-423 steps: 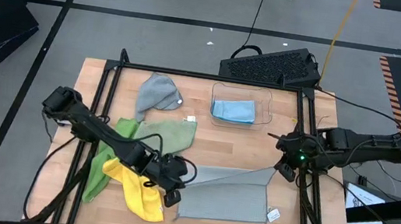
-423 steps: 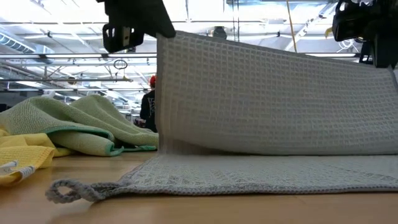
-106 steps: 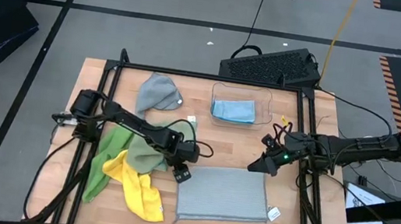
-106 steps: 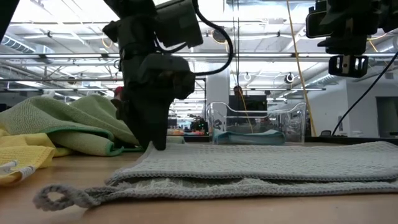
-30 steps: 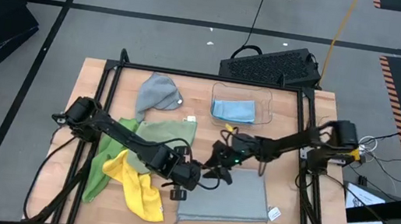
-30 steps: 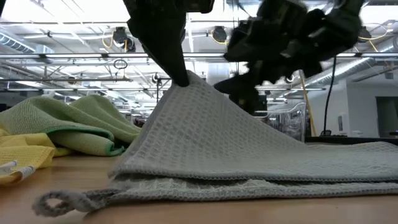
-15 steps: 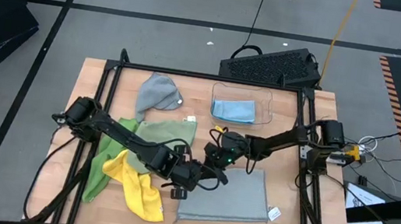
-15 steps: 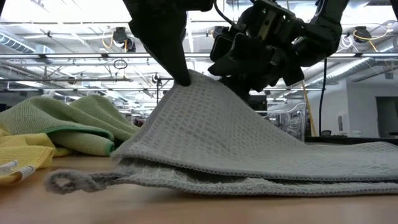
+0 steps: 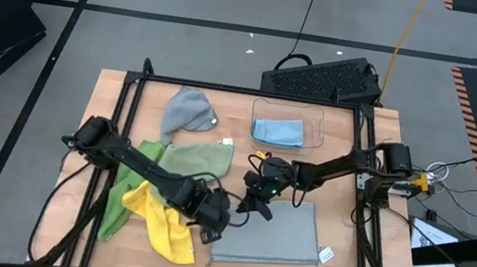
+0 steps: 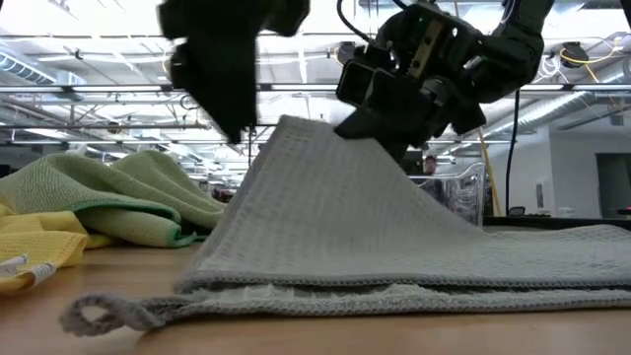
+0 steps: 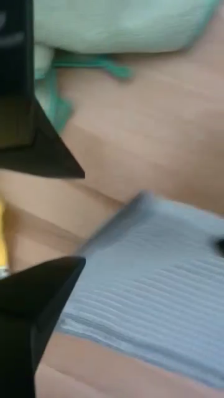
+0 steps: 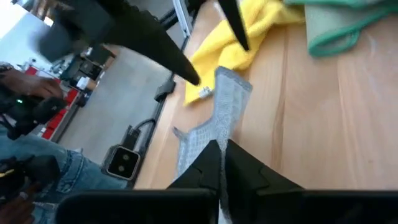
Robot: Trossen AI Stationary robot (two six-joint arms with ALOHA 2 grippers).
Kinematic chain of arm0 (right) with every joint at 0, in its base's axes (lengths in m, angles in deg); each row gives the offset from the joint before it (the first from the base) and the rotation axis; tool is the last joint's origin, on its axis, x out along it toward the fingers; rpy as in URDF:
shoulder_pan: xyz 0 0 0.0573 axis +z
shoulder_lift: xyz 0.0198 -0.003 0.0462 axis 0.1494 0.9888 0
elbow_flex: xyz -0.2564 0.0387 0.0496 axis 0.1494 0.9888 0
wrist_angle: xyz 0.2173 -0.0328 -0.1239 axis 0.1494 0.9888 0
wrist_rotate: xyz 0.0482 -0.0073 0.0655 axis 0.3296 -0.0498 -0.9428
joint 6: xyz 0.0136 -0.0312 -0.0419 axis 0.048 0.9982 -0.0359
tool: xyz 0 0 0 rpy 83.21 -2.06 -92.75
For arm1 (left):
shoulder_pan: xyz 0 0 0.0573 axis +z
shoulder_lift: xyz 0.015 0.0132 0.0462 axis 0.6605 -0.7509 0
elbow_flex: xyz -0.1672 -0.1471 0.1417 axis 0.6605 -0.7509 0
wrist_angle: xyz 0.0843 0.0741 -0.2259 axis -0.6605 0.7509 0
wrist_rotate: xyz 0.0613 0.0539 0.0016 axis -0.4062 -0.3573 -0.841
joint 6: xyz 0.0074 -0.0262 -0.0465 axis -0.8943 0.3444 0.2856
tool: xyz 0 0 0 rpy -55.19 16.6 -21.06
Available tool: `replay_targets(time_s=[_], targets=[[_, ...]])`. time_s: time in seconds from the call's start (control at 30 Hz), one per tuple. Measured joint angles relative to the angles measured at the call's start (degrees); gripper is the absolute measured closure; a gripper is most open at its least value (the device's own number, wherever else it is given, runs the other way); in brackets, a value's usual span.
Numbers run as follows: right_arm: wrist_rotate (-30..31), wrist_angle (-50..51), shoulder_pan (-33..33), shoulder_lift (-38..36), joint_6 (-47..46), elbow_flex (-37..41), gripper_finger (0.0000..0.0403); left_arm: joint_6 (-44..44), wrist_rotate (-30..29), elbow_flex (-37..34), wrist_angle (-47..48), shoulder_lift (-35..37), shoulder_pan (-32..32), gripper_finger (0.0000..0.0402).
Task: Fold microfiber towels
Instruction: Fold the light gray towel
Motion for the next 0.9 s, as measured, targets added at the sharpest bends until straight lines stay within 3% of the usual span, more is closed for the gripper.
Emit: replay_targets(time_s=[0.17, 0.27, 0.43, 0.7, 0.9], targets=[[1.5, 5.59, 0.08, -3.91, 1.72, -0.03, 0.04, 7.31, 0.59, -3.44, -8.44, 0.05, -4.42, 0.0137], [2.3, 9.95, 0.06, -6.7, 4.4, -0.03, 0.04, 12.8, -1.51, -7.0, -15.98, -0.07, -6.31, 0.0139], [3.27, 18.72, 0.06, -11.28, 8.42, 0.0, 0.04, 15.77, -11.32, -13.47, -30.12, -0.07, -8.73, 0.0156], [6.58, 28.41, 0.3, -18.89, 13.13, -0.02, 0.04, 20.59, -17.09, -23.69, -44.48, -0.09, -9.18, 0.0136], [7.89, 30.17, 0.3, -20.94, 14.09, -0.02, 0.0401, 20.67, -17.75, -29.74, -56.64, -0.09, -8.67, 0.0129]])
